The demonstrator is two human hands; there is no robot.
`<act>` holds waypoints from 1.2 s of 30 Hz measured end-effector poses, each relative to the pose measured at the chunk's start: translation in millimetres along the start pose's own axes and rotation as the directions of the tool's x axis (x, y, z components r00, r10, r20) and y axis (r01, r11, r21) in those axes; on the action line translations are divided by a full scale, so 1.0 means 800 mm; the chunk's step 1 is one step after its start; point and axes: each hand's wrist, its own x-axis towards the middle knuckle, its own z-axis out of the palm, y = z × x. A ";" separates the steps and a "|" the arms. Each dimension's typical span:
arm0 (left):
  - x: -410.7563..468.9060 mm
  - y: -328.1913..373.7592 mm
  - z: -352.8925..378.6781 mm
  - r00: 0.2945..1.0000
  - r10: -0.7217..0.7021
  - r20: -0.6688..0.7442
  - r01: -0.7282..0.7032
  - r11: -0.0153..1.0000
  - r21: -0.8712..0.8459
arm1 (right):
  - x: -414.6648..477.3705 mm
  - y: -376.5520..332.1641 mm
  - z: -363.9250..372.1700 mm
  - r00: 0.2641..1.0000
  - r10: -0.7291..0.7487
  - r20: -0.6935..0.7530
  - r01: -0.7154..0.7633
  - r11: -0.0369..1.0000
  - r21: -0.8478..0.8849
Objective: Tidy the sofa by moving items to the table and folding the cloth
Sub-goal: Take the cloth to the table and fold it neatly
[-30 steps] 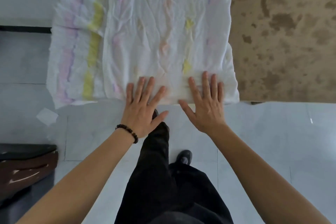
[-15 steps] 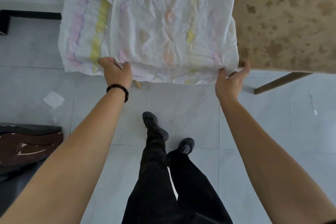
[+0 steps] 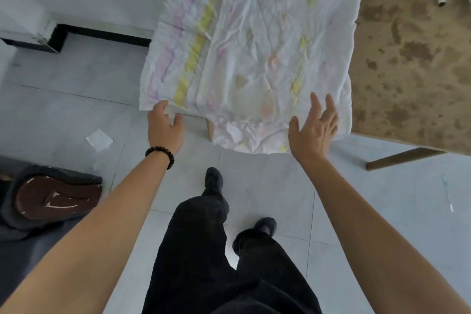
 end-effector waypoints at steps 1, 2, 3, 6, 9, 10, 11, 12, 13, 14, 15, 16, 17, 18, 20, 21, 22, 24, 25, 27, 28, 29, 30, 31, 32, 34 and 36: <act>0.010 -0.001 -0.008 1.000 -0.017 -0.015 0.017 1.000 0.000 | 0.006 -0.019 0.006 0.997 -0.066 0.034 0.066 0.998 -0.004; 0.023 -0.003 -0.017 0.999 -0.032 -0.031 0.032 0.999 0.011 | 0.012 -0.038 0.015 0.990 -0.120 0.069 0.120 0.993 -0.004; 0.039 -0.005 -0.025 0.998 -0.042 -0.051 0.043 0.999 0.025 | 0.020 -0.058 0.026 0.981 -0.161 0.104 0.163 0.987 -0.004; 0.098 -0.018 -0.044 0.995 -0.041 -0.092 0.046 0.998 0.052 | 0.052 -0.123 0.072 0.952 -0.253 0.170 0.256 0.967 0.005; 0.171 -0.037 -0.048 0.985 -0.166 -0.051 0.162 0.984 -0.073 | 0.100 -0.200 0.130 0.917 -0.355 0.180 0.357 0.934 0.021; 0.194 -0.043 -0.045 0.967 -0.253 0.006 0.250 0.954 -0.167 | 0.117 -0.224 0.149 0.905 -0.381 0.187 0.386 0.922 0.011; 0.217 -0.049 -0.041 0.939 -0.334 0.080 0.344 0.906 -0.247 | 0.136 -0.247 0.168 0.895 -0.401 0.194 0.409 0.912 -0.001; 0.240 -0.055 -0.036 0.909 -0.387 0.153 0.415 0.865 -0.281 | 0.156 -0.270 0.187 0.888 -0.415 0.198 0.426 0.905 -0.015; 0.261 -0.061 -0.029 0.884 -0.413 0.218 0.461 0.846 -0.267 | 0.177 -0.291 0.205 0.885 -0.425 0.190 0.439 0.898 -0.033; 0.281 -0.066 -0.021 0.860 -0.429 0.275 0.494 0.836 -0.241 | 0.198 -0.310 0.221 0.884 -0.433 0.174 0.448 0.892 -0.057; 0.300 -0.069 -0.014 0.836 -0.440 0.327 0.520 0.826 -0.218 | 0.218 -0.327 0.236 0.885 -0.438 0.157 0.454 0.887 -0.085; 0.317 -0.069 -0.005 0.808 -0.451 0.379 0.548 0.812 -0.203 | 0.237 -0.340 0.248 0.885 -0.441 0.150 0.458 0.882 -0.110; 0.333 -0.067 0.005 0.775 -0.464 0.429 0.580 0.792 -0.192 | 0.252 -0.349 0.258 0.885 -0.441 0.148 0.460 0.878 -0.131; 0.348 -0.065 0.016 0.741 -0.474 0.477 0.610 0.771 -0.182 | 0.264 -0.354 0.266 0.886 -0.441 0.145 0.460 0.875 -0.153; 0.374 -0.058 0.037 0.665 -0.486 0.567 0.665 0.731 -0.154 | 0.274 -0.357 0.275 0.886 -0.444 0.138 0.464 0.860 -0.212; 0.382 -0.056 0.048 0.630 -0.475 0.614 0.687 0.711 -0.154 | 0.274 -0.356 0.276 0.886 -0.444 0.130 0.463 0.854 -0.238; 0.388 -0.055 0.059 0.600 -0.460 0.654 0.708 0.687 -0.166 | 0.273 -0.355 0.277 0.886 -0.447 0.122 0.463 0.849 -0.253; 0.394 -0.051 0.079 0.563 -0.434 0.703 0.748 0.630 -0.209 | 0.273 -0.356 0.275 0.888 -0.449 0.104 0.460 0.847 -0.268; 0.393 -0.048 0.086 0.548 -0.435 0.715 0.751 0.632 -0.191 | 0.274 -0.356 0.274 0.888 -0.451 0.093 0.458 0.845 -0.276; 0.391 -0.052 0.096 0.525 -0.418 0.741 0.746 0.646 -0.164 | 0.274 -0.356 0.274 0.883 -0.462 0.084 0.466 0.839 -0.282; 0.392 -0.056 0.099 0.517 -0.398 0.758 0.745 0.645 -0.169 | 0.274 -0.356 0.275 0.881 -0.466 0.081 0.469 0.837 -0.282; 0.392 -0.057 0.100 0.508 -0.388 0.769 0.738 0.656 -0.157 | 0.274 -0.356 0.276 0.880 -0.469 0.075 0.470 0.837 -0.282; 0.393 -0.061 0.098 0.496 -0.398 0.772 0.736 0.664 -0.131 | 0.275 -0.356 0.276 0.880 -0.469 0.070 0.469 0.837 -0.282; 0.394 -0.066 0.096 0.466 -0.431 0.773 0.763 0.638 -0.105 | 0.275 -0.356 0.276 0.881 -0.469 0.066 0.467 0.837 -0.284; 0.397 -0.067 0.090 0.447 -0.475 0.758 0.799 0.593 -0.100 | 0.275 -0.357 0.275 0.881 -0.470 0.062 0.467 0.837 -0.285; 0.403 -0.070 0.074 0.511 -0.564 0.649 0.806 0.577 -0.133 | 0.276 -0.361 0.272 0.880 -0.470 0.061 0.467 0.836 -0.287; 0.414 -0.075 0.047 0.673 -0.584 0.453 0.721 0.655 -0.227 | 0.276 -0.364 0.270 0.886 -0.455 0.085 0.459 0.841 -0.286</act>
